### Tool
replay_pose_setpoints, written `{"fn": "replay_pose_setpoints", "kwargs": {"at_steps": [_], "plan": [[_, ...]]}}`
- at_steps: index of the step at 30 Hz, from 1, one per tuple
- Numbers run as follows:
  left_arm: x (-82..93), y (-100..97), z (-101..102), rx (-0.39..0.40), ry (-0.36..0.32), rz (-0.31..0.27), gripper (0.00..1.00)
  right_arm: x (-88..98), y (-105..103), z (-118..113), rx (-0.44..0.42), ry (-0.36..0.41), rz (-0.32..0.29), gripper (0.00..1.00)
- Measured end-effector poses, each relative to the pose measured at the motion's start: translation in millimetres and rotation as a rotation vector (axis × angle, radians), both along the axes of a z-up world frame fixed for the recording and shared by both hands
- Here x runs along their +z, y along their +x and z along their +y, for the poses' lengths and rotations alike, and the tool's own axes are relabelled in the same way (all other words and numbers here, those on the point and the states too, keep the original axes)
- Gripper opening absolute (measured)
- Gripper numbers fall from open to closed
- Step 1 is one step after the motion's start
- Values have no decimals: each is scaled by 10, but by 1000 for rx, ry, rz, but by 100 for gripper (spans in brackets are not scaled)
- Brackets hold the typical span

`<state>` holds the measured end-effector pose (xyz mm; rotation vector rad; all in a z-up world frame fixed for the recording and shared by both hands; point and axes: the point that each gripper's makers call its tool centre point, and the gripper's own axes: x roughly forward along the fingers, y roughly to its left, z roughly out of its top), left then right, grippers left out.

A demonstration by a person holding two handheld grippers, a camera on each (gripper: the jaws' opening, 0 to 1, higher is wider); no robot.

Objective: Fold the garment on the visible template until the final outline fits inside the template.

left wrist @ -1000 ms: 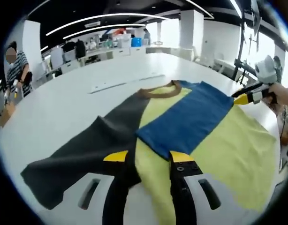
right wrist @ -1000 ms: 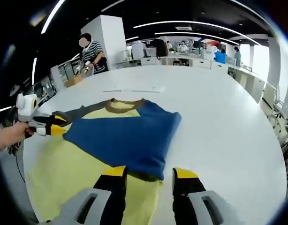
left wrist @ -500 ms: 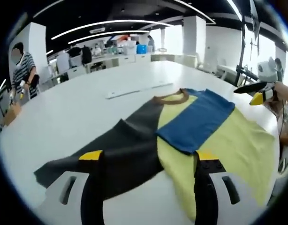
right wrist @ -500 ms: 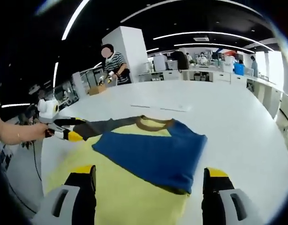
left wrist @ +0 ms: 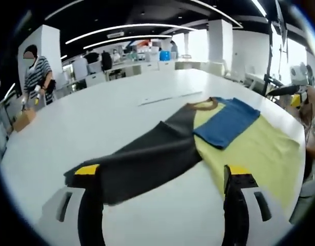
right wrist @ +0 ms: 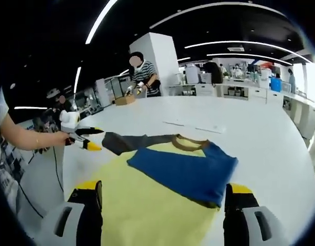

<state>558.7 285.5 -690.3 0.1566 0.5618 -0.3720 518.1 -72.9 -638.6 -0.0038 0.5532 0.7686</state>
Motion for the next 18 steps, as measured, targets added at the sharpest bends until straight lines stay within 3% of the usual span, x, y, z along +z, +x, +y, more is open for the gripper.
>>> {"fn": "replay_pose_setpoints", "kwargs": {"at_steps": [12, 18], "plan": [[-73, -87, 561, 118, -6, 16, 99, 48, -281, -39, 18, -26, -6, 99], [-158, -108, 795, 187, 1, 30, 95, 77, -362, -63, 12, -29, -15, 99]]}}
